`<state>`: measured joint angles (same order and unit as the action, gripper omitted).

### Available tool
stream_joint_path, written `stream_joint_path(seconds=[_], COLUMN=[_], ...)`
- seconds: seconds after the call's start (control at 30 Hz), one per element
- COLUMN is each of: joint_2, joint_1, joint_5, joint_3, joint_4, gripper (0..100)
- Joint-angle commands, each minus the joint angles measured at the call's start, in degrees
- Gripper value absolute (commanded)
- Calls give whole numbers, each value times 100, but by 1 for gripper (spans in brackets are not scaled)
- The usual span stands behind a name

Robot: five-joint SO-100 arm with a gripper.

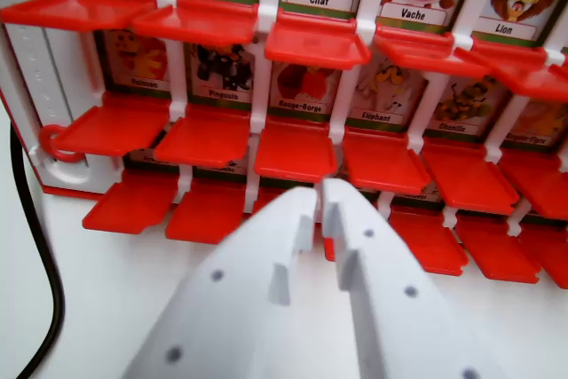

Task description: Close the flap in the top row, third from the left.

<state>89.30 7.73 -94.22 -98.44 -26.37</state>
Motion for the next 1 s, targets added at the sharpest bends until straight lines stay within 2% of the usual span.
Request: stream_joint_path(seconds=[0.0, 0.33, 0.53, 0.97], joint_2=[-26, -905, -1371, -1925], joint_1=[18, -53, -70, -18], joint_5=[35, 88, 62, 53], joint_3=[686, 1573, 2074, 2479], joint_4=[202, 237, 211, 299], gripper=[0, 0, 0, 0])
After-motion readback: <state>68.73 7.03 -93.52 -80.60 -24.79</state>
